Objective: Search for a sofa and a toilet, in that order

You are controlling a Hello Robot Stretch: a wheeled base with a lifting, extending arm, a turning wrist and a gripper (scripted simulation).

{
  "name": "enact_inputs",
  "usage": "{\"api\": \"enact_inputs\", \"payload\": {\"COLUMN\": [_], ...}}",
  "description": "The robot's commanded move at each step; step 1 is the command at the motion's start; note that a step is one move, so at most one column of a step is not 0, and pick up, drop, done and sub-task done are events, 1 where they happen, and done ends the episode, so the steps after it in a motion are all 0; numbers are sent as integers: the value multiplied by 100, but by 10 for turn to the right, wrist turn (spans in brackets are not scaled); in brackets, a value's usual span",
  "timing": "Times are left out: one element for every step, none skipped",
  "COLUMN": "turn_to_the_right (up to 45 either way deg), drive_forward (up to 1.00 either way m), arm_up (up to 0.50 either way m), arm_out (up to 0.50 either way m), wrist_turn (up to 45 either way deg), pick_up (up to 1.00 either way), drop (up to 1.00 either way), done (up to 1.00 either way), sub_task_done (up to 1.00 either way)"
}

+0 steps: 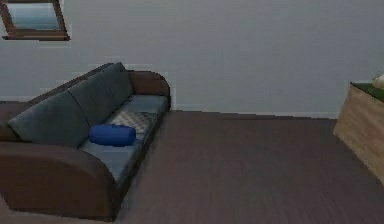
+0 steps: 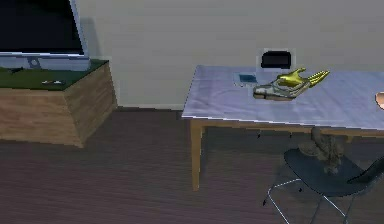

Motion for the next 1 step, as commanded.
{"api": "enact_inputs", "payload": {"turn_to_the_right": [60], "drive_forward": [0], "arm_up": [0], "arm_out": [0], "wrist_turn": [0], "pick_up": [0], "drop": [0], "done": [0], "sub_task_done": [0]}}
